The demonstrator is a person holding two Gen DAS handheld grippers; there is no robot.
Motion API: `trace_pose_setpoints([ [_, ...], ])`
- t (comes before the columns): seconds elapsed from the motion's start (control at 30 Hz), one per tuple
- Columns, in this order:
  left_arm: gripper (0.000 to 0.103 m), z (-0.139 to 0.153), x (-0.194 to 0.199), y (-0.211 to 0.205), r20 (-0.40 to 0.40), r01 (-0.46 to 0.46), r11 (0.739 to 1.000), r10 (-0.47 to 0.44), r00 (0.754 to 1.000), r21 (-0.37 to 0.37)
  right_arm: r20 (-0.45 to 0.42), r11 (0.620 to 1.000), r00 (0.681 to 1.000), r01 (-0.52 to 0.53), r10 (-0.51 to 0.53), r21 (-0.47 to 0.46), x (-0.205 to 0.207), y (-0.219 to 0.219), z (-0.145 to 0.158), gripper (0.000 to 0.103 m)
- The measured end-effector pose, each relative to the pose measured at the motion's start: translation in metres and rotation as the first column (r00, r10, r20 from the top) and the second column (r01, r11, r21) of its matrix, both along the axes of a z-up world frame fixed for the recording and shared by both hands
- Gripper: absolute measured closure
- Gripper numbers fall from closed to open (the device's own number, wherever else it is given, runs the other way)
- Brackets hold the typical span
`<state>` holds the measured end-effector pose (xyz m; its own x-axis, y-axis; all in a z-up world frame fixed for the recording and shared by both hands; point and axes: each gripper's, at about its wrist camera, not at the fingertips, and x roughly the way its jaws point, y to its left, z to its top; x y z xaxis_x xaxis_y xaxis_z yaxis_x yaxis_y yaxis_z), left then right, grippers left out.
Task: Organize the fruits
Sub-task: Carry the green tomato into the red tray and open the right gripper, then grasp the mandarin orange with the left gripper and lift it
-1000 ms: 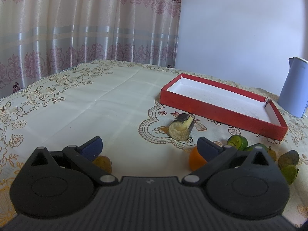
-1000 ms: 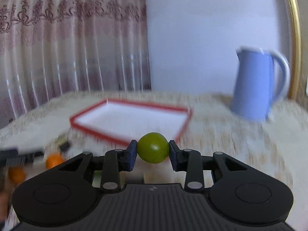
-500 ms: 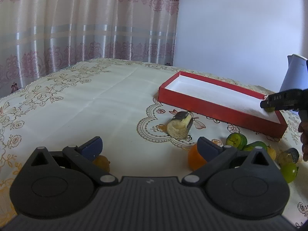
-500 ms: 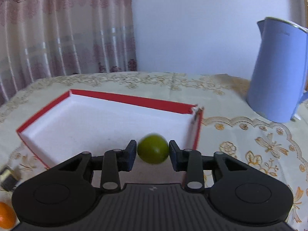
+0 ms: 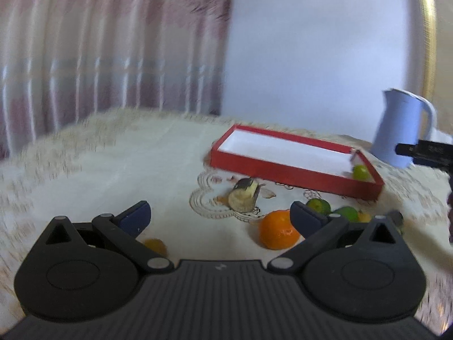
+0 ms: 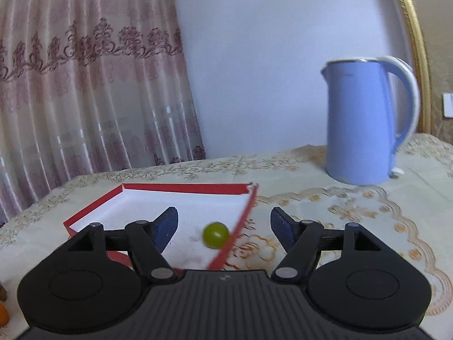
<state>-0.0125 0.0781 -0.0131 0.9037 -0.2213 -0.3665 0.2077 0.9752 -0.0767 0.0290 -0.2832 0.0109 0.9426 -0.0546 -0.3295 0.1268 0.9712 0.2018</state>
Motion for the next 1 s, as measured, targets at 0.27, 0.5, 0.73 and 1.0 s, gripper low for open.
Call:
trace_pose_setpoints([
  [0.27,0.000,0.013,-0.039,0.029,0.074,0.089,0.992,-0.095,0.993,0.086,0.004,0.997,1.000,-0.023,0.023,0.079,-0.002,-0.012,-0.006,0.031],
  [0.5,0.000,-0.008,-0.065,0.002,0.022,0.112,0.970,-0.120,0.993,0.218,-0.003,0.994,0.999,-0.036,0.037,0.108,-0.003,-0.016,-0.010,0.031],
  [0.73,0.017,-0.023,-0.032,-0.010,-0.135,0.084,0.979,-0.059,0.989,0.184,-0.005,0.994,0.999,-0.037,0.038,0.107,-0.003,-0.015,-0.012,0.031],
  [1.0,0.042,-0.029,-0.012,-0.014,-0.194,0.081,0.984,-0.049,0.980,0.161,-0.010,0.994,0.999,-0.051,0.052,0.099,-0.002,-0.015,-0.013,0.031],
])
